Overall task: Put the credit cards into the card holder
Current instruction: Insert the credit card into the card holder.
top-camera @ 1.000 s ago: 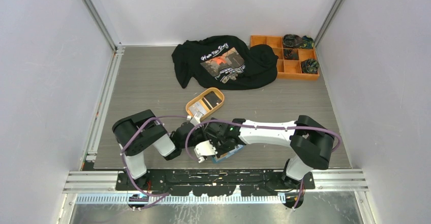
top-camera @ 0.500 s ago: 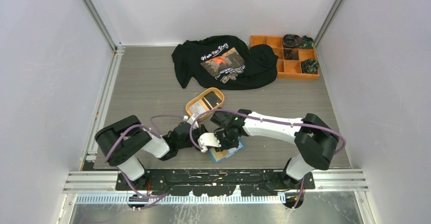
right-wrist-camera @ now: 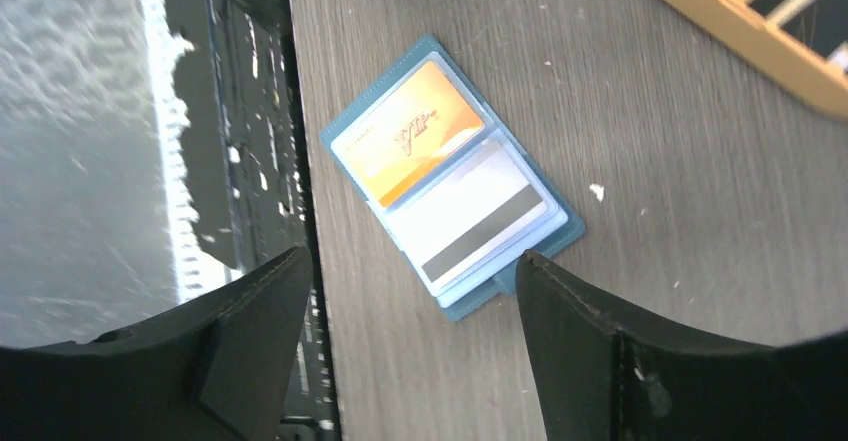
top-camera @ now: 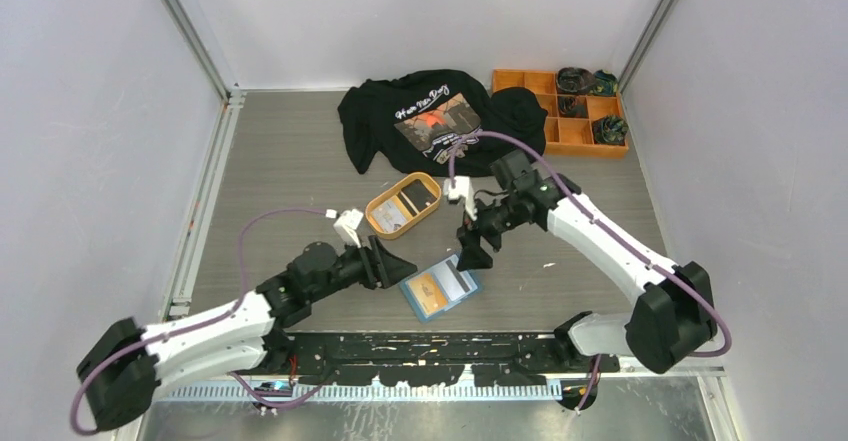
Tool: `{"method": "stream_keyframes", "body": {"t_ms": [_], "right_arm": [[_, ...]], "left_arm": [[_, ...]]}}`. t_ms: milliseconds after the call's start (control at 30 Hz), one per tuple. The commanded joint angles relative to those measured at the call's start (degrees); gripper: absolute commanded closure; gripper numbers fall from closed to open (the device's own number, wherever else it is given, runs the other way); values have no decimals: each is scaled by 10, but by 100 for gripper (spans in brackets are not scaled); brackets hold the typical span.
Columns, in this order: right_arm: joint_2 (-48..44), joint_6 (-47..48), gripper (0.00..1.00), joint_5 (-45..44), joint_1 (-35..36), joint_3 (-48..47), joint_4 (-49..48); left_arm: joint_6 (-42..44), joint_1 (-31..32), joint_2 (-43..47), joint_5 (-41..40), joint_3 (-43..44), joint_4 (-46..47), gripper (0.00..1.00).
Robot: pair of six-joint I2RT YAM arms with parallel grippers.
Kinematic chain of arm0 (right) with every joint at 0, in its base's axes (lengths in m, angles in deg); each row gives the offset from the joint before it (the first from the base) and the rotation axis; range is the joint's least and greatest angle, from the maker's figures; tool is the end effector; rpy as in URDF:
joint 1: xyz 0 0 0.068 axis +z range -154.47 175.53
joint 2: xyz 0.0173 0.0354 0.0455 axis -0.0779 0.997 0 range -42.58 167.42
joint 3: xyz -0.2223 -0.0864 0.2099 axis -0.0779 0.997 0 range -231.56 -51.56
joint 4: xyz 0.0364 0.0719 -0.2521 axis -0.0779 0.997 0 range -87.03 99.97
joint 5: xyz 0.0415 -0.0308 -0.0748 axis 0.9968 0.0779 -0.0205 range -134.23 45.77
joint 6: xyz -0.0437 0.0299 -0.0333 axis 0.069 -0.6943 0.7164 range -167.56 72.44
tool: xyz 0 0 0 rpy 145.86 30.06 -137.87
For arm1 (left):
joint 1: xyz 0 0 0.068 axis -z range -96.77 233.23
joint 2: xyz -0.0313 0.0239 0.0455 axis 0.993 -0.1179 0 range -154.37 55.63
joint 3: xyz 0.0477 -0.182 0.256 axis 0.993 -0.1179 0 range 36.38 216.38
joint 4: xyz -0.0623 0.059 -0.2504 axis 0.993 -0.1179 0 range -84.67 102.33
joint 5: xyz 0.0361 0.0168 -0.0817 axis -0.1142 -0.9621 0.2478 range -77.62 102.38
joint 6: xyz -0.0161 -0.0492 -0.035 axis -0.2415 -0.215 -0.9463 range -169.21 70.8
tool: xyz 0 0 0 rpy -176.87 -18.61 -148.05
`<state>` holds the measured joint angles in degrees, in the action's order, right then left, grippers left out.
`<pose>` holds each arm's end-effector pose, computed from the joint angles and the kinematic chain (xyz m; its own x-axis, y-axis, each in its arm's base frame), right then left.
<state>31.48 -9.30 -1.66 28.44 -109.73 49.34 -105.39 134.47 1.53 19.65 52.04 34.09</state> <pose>0.1848 0.1580 0.3049 -0.1719 -0.6545 -0.7362 -0.9819 0.0533 0.1819 0.1118 -0.1489 0.2225 -0.8057 -0.3130 -0.5029 0.3233 0.4790 -0.8161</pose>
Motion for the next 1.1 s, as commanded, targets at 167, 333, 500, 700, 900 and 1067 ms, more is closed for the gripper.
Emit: {"method": "stream_keyframes", "body": {"t_ms": [167,333,500,700,900,1067], "right_arm": [[101,-168,20,126,-95,-8,27],[169,-171,26,117,-95,-27,57],[209,-186,33,110,-94,-24,51],[241,-188,43,93,-75,-35,58],[259,-208,45,59,-63,-38,43],[276,-219,47,32,-61,-41,38]], "left_arm": [[45,-4,255,-117,-94,-94,19],[24,-4,268,-91,-110,-82,30],[9,-4,201,-60,-118,-13,41],[-7,-5,79,-18,-110,77,52],[-4,-4,-31,22,-73,92,61],[-5,-3,-76,30,-62,102,63]]}}
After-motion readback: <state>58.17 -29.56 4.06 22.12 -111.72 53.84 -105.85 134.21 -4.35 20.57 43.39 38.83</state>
